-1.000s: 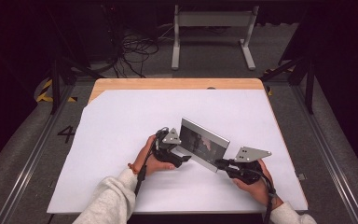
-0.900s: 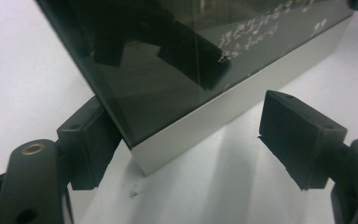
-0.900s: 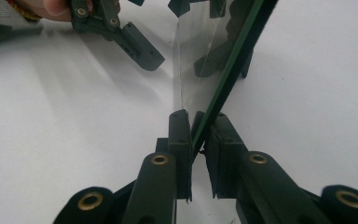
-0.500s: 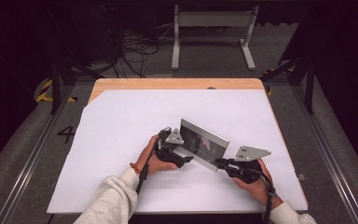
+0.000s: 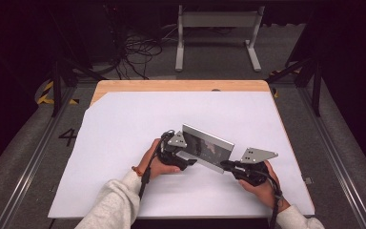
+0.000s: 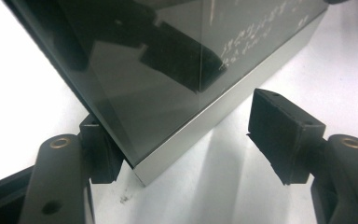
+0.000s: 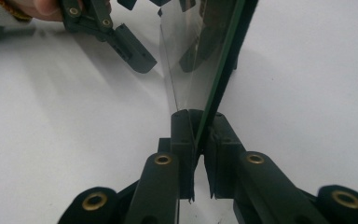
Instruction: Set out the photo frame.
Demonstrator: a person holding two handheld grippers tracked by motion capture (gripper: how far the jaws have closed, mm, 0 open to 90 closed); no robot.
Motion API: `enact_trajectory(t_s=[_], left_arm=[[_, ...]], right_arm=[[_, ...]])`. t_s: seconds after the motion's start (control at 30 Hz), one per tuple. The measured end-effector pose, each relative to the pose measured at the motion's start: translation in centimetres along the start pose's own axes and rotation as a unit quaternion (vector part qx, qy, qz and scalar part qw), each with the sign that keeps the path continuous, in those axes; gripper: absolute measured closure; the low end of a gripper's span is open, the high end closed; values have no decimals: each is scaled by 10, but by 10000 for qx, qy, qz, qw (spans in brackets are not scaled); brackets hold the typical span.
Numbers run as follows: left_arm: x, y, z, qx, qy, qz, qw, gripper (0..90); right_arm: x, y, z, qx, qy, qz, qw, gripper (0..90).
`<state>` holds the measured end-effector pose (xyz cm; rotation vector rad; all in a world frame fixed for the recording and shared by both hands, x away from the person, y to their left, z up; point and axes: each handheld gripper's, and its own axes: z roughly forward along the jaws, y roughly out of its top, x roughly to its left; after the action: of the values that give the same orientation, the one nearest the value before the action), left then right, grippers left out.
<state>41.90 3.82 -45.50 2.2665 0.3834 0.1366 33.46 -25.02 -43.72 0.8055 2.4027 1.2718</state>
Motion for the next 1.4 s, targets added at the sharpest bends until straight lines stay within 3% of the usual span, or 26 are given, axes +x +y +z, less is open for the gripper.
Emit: enact_trajectory(t_s=[0.23,0.47,1.0,1.4], left_arm=[[3,-4,-7,-30,20,-113,9999,452],[2,-8,-15,103,11,-11,9999,554],[-12,-15,-28,396,219,145,9989,594],[-16,-21,-33,417,390,193,9982,645]], right_arm=[[-10,0,3,-58,147,334,9993,810],[-15,2,7,-67,239,528,9983,792],[-19,9,16,-47,257,669,9974,748],[-17,11,19,-52,172,632,9978,733]])
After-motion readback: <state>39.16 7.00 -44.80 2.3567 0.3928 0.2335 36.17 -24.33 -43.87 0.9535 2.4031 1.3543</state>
